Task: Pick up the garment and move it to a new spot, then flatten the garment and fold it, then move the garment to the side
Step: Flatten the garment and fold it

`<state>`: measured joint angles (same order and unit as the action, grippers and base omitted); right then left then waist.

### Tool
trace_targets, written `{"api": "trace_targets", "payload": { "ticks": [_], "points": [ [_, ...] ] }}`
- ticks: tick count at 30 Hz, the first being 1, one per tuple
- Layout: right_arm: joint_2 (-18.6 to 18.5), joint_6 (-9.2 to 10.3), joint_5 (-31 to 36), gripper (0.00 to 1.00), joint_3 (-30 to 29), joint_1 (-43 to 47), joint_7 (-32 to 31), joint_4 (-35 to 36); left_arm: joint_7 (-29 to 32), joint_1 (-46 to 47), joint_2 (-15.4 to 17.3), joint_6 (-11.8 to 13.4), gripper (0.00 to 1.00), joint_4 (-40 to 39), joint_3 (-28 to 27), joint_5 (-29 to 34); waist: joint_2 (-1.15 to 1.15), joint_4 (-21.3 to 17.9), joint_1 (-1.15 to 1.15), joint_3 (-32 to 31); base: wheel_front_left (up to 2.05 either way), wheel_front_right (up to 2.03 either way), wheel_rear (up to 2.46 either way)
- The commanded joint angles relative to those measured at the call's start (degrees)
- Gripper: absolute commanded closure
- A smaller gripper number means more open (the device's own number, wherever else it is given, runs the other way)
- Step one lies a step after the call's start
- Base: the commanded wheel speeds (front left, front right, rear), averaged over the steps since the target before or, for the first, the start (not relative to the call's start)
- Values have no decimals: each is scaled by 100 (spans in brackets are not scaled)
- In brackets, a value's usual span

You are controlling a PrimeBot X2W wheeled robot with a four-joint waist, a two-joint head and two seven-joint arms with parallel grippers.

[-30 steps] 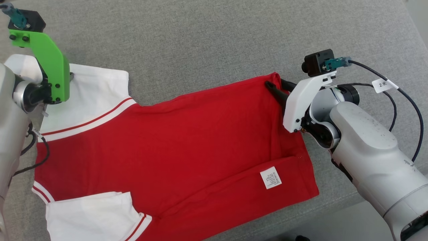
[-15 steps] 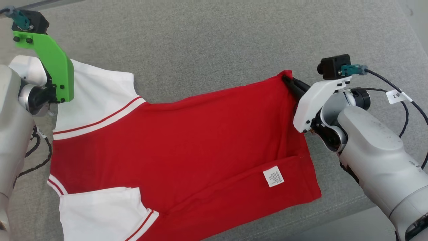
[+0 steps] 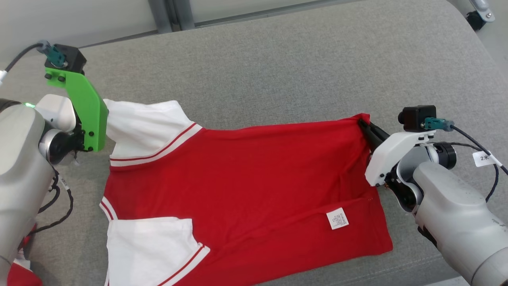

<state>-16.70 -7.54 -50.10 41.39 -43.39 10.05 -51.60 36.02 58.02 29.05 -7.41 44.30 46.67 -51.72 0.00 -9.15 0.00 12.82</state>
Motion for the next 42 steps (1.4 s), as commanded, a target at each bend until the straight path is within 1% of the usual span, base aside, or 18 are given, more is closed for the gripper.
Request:
{"api": "trace_targets", "payload": {
  "ticks": [1, 9, 14, 18, 21, 25, 31, 36, 42],
  "points": [
    [-59, 10, -55, 100, 34, 98, 63, -42, 51, -103, 149, -3, 100, -120, 73, -35, 0, 262, 0, -320, 0, 0, 0],
    [-266, 10, -171, 100, 369, 244, 126, -110, 612, -636, 717, 1, 100, -1151, 302, -702, 0, 512, 0, -681, 0, 0, 0],
    [-553, 10, -318, 100, 674, 273, -51, -16, 1069, -1037, 1026, 20, 100, -1860, 339, -1115, 0, 639, 0, -823, 0, 0, 0],
    [-771, 10, -437, 100, 950, 228, -213, 82, 1346, -1386, 1207, 156, 100, -2438, 385, -1338, 0, 696, 0, -866, 0, 0, 0],
    [-966, 10, -510, 100, 1230, 181, -431, 201, 1572, -1637, 1304, 288, 100, -2866, 467, -1485, 0, 717, 0, -872, 0, 0, 0],
    [-1245, 10, -632, 100, 1626, 111, -772, 429, 1787, -1898, 1433, 450, 100, -3247, 554, -1607, 0, 711, 0, -847, 0, 0, 0],
    [-1687, 10, -874, 100, 2264, -36, -1407, 886, 2001, -2207, 1568, 628, 100, -3508, 677, -1746, 0, 628, 0, -832, 0, 0, 0],
    [-2003, 11, -1127, 100, 2771, -187, -1956, 1343, 2113, -2401, 1646, 717, 100, -3591, 750, -1829, 0, 558, 0, -817, 0, 0, 0],
    [-2129, 11, -1227, 100, 3064, -284, -2464, 1576, 2177, -2581, 1622, 779, 100, -3466, 863, -1855, 0, 507, 0, -755, 0, 0, 0]
  ]
}}
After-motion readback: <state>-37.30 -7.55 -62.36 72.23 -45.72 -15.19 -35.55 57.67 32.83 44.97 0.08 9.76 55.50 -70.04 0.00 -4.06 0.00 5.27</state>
